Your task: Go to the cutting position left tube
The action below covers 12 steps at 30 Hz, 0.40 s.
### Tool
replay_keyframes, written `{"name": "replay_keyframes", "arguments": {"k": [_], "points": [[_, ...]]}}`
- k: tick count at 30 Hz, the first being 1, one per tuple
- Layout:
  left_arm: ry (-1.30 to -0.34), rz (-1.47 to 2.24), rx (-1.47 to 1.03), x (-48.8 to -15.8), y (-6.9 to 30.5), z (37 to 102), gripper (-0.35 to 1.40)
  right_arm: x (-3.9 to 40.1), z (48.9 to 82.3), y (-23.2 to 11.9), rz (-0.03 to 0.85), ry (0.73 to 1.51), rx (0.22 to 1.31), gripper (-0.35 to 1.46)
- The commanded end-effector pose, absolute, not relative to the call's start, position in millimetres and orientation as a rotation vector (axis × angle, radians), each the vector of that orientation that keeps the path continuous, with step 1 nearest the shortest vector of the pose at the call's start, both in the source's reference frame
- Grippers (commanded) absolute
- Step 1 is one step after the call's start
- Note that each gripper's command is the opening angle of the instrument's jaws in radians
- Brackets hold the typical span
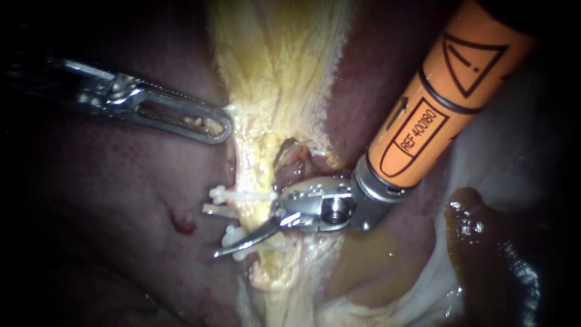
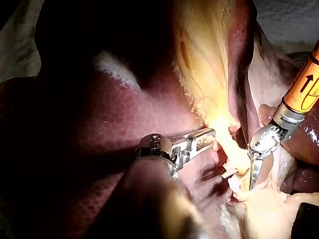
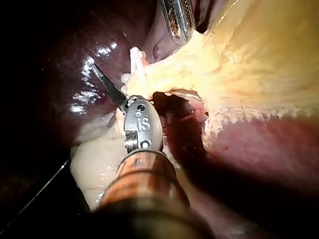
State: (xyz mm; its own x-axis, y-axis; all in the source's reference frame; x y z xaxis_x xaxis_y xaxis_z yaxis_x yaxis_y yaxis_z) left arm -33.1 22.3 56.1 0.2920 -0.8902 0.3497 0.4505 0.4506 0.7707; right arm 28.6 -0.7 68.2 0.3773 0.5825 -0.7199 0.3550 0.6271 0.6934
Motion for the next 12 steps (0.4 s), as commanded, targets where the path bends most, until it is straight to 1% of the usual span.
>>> {"name": "replay_keyframes", "arguments": {"k": [1, 12], "points": [[-0.863, -0.969, 0.607, -33.1, 22.3, 56.1, -0.35, 28.5, 68.3, -0.6, 0.176, 1.223, 0.942, 1.37], [-0.863, -0.970, 0.606, -33.1, 22.3, 56.1, -0.35, 28.4, 68.5, -0.5, 0.187, 1.220, 0.938, 1.37]]}}
